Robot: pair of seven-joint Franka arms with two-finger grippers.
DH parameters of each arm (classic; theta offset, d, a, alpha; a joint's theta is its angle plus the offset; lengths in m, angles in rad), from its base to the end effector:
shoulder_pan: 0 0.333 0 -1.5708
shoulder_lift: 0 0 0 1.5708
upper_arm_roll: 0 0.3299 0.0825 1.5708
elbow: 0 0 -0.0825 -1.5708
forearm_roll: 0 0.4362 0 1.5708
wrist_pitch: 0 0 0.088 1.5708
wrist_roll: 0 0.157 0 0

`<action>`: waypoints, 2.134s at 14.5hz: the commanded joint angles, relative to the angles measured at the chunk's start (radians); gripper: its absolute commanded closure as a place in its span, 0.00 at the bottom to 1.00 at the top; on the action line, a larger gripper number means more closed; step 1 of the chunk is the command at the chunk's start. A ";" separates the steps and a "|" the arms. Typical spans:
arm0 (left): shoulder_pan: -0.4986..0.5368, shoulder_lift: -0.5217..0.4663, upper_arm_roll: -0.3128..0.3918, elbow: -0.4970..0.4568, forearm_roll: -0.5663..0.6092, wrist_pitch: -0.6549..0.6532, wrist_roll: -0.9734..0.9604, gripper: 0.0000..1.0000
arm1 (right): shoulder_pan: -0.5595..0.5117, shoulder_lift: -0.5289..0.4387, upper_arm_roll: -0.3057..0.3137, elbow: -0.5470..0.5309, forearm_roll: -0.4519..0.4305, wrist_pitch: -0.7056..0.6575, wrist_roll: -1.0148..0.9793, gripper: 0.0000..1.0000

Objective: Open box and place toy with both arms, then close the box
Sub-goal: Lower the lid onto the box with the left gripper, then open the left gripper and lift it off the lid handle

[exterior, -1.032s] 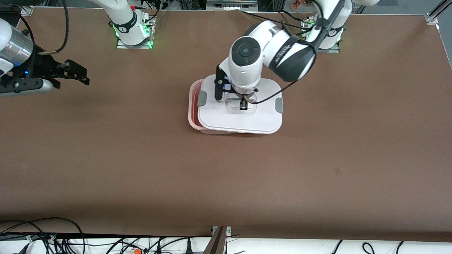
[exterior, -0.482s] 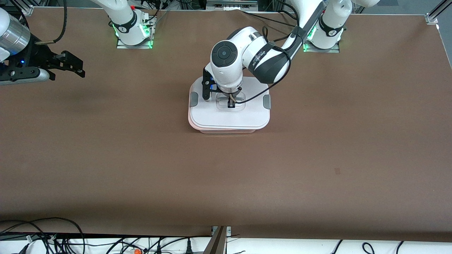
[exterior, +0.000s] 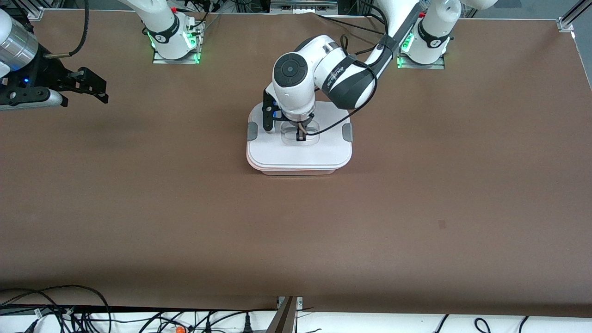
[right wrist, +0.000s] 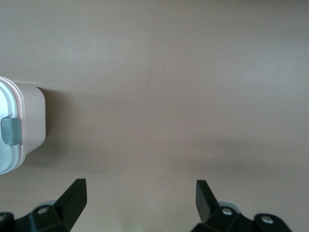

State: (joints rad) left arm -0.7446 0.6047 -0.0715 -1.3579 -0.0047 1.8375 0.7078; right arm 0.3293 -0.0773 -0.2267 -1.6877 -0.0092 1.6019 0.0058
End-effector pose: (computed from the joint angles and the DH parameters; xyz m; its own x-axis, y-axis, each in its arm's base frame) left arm 0.5247 -0.5468 0.3014 0.0547 -0.9964 -0.0646 -0.9915 -0.0618 0.1145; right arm 0.5805 0.0545 0.5745 0.9952 0.0978 -0.0105 0.0977 -0.9952 -0.0081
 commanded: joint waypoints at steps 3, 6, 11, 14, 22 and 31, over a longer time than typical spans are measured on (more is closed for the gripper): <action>-0.015 0.060 0.013 0.075 0.018 -0.007 -0.056 1.00 | -0.012 0.039 0.014 0.049 -0.012 0.004 0.014 0.00; -0.030 0.061 0.013 0.074 0.032 -0.008 -0.074 1.00 | -0.015 0.071 0.012 0.095 0.001 -0.019 0.011 0.00; -0.050 0.061 0.012 0.071 0.054 -0.009 -0.082 1.00 | -0.015 0.071 0.012 0.098 0.001 -0.030 0.010 0.00; -0.056 0.061 0.012 0.069 0.071 -0.009 -0.077 1.00 | -0.015 0.071 0.014 0.100 0.001 -0.040 0.011 0.00; -0.039 0.053 0.010 0.057 0.097 -0.012 -0.013 1.00 | -0.013 0.073 0.014 0.100 0.000 -0.042 0.011 0.00; -0.006 0.021 0.012 0.091 0.081 -0.061 -0.037 0.00 | -0.013 0.073 0.014 0.098 0.000 -0.042 0.011 0.00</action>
State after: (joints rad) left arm -0.7724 0.6392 -0.0591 -1.3106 0.0598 1.8191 0.6725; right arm 0.3292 -0.0108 -0.2264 -1.6115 -0.0096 1.5817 0.0058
